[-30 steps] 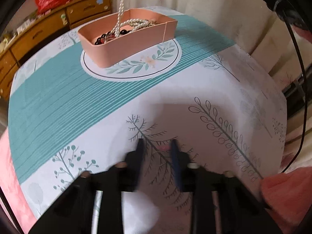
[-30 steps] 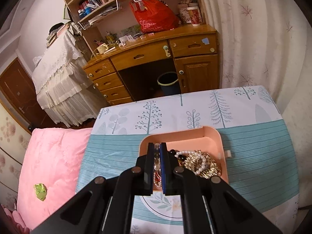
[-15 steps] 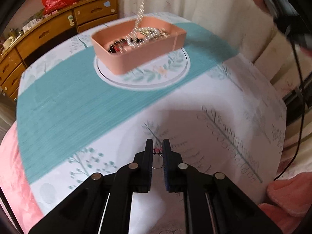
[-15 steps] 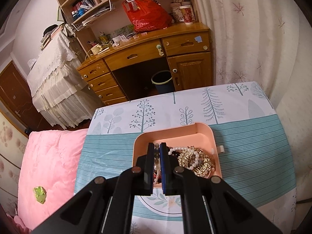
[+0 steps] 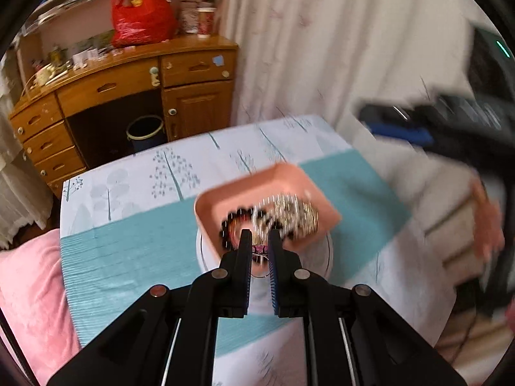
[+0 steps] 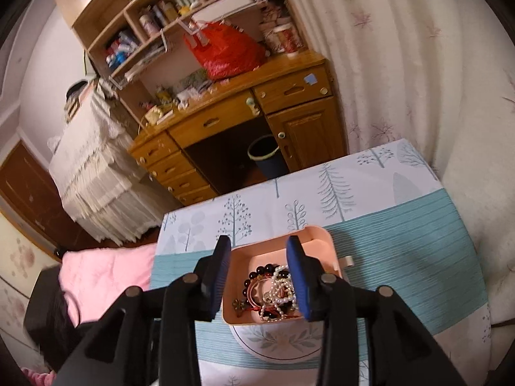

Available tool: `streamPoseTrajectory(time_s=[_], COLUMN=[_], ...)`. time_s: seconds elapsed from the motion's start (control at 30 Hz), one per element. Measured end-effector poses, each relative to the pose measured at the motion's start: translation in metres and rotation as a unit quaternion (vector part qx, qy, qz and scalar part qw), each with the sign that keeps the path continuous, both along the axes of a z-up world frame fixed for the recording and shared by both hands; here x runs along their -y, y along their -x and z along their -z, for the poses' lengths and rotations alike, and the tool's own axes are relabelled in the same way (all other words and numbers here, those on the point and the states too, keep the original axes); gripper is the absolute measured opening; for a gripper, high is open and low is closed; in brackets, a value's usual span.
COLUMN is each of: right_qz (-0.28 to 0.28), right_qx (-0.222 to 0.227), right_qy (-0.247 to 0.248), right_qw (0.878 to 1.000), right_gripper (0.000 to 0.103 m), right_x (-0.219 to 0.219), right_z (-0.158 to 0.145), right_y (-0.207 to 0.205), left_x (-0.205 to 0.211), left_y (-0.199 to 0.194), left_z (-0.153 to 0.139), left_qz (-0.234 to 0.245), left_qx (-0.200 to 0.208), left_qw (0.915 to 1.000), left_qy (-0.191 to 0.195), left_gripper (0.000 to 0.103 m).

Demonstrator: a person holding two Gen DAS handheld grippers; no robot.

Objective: Organize jewelry

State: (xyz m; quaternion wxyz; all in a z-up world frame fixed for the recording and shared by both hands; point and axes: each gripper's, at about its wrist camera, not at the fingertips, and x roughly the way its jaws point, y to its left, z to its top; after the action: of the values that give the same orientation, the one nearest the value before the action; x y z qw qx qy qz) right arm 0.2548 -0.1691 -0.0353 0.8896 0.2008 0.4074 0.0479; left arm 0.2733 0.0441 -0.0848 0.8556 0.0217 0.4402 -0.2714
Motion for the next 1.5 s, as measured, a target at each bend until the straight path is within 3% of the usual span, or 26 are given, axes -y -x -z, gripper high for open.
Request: streamPoseTrajectory(time_s=[0.17,0.23,0.33,0.4,0.5,0.6,0.83,0.97,1.07,1.23,1.3,1.33,1.4,1.5], right_qz=[-0.006,-0.014,-0.021,-0.021,-0.018,-0.019,-0.092,-0.112,-0.115,-0.146,-0.157,-0.163,-0.163,-0.147], right_qx=[-0.009,-0.012,-0.022,-0.033,-0.061,-0.1,-0.146,-0.162,-0.189,-0.148,-0.142,-0.137,-0.13,-0.133], right_qy=[-0.006,-0.007,-0.023,-0.03,-0.014,0.014,0.088,0.103,0.057,0.07,0.058,0.046,0.033,0.065], right_qw=[1.0,1.0,0.999,0.999,0.998,0.995,0.981,0.975,0.974,0.976,0.976,0.976,0.977,0.978], right_gripper=[0.038,0.051,0.073,0.077,0.086,0.091,0.095,0.098,0.098,0.098,0.098,0.098,0.098,0.098], right_x=[0.021,0.03,0.044,0.052,0.058,0.06,0.047,0.047,0.048,0.028,0.019,0.016,0.012,0.006], right_z=[-0.003,-0.001,0.003,0.006,0.009,0.014,0.036,0.033,0.024,-0.016,-0.028,-0.033,-0.037,-0.032], right_y=[0.023,0.035,0.05,0.059,0.073,0.09,0.167,0.207,0.227,0.244,0.245,0.246,0.249,0.253], left_x=[0.017,0.026,0.034,0.037,0.043,0.047,0.037,0.039,0.044,0.045,0.046,0.047,0.048,0.046], left_y=[-0.019,-0.022,-0.018,-0.006,0.023,0.053,0.141,0.174,0.19,0.205,0.214,0.22,0.228,0.237], left_z=[0.0,0.001,-0.003,-0.009,-0.021,-0.023,-0.004,-0.018,-0.038,-0.061,-0.067,-0.069,-0.072,-0.073], left_qz=[-0.028,-0.034,-0.058,-0.069,-0.093,-0.122,-0.185,-0.19,-0.191,-0.211,-0.221,-0.226,-0.232,-0.241], left_qx=[-0.031,-0.048,-0.08,-0.085,-0.082,-0.1,-0.159,-0.14,-0.122,-0.118,-0.099,-0.087,-0.072,-0.06], left_qw=[0.9991,0.9983,0.9951,0.9939,0.9916,0.985,0.9672,0.9686,0.9698,0.9668,0.9656,0.964,0.9623,0.9609], left_qy=[0.01,0.004,-0.009,-0.006,-0.035,-0.07,-0.069,-0.079,-0.09,-0.084,-0.096,-0.11,-0.122,-0.122], left_gripper=[0.008,0.011,0.037,0.071,0.088,0.091,0.091,0.091,0.091,0.092,0.102,0.102,0.102,0.102])
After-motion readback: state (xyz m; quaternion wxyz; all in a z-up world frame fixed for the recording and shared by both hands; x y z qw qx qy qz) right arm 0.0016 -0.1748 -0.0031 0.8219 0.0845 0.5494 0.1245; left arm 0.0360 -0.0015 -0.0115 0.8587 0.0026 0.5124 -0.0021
